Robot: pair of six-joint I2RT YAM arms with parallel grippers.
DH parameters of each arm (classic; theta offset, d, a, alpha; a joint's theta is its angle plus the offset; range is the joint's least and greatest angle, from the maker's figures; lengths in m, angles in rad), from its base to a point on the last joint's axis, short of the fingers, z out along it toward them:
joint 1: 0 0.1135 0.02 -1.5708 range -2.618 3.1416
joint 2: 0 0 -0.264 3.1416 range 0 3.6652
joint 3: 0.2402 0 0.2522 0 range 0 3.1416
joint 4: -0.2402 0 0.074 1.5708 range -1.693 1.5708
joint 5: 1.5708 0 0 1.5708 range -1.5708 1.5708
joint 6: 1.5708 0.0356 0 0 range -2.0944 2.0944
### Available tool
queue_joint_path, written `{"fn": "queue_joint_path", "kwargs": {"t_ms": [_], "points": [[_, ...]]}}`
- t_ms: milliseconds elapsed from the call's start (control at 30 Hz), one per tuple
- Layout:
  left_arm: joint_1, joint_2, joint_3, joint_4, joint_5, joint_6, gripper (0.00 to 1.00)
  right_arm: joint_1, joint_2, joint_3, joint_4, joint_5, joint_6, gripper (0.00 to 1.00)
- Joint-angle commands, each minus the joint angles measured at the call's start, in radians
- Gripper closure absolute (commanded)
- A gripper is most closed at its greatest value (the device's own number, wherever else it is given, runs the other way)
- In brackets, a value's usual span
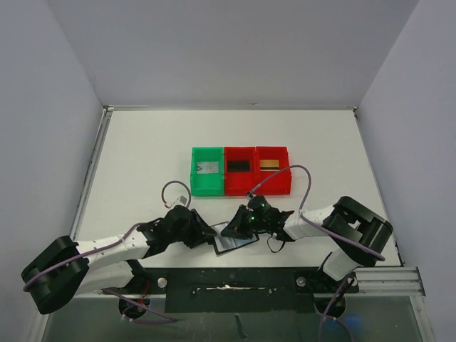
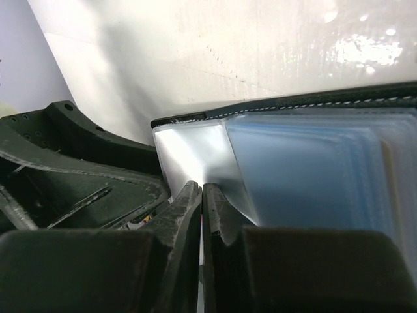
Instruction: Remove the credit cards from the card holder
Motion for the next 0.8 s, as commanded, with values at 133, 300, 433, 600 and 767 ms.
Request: {"fn": "queue_joint_path", "kwargs": {"t_ms": [133, 300, 433, 600, 767], "points": [[0.007, 0.042, 0.051, 0.039, 0.015, 0.051, 0.73, 0.006, -0.138, 0.057, -0.136, 0.084, -0.093, 0.94], [0.007, 0.062, 0.068, 0.040, 0.021, 0.079, 0.74, 0.003, -0.270, 0.105, -0.343, 0.200, -0.152, 0.82], [0.006, 0.069, 0.089, 0.022, 0.020, 0.103, 0.75, -0.024, -0.389, 0.110, -0.515, 0.307, -0.156, 0.74], [0.006, 0.068, 0.111, 0.000, 0.015, 0.132, 0.75, -0.091, -0.500, 0.059, -0.645, 0.329, -0.157, 0.62], [0.006, 0.083, 0.144, -0.011, 0.027, 0.177, 0.76, -0.136, -0.547, 0.016, -0.667, 0.287, -0.182, 0.53]]}}
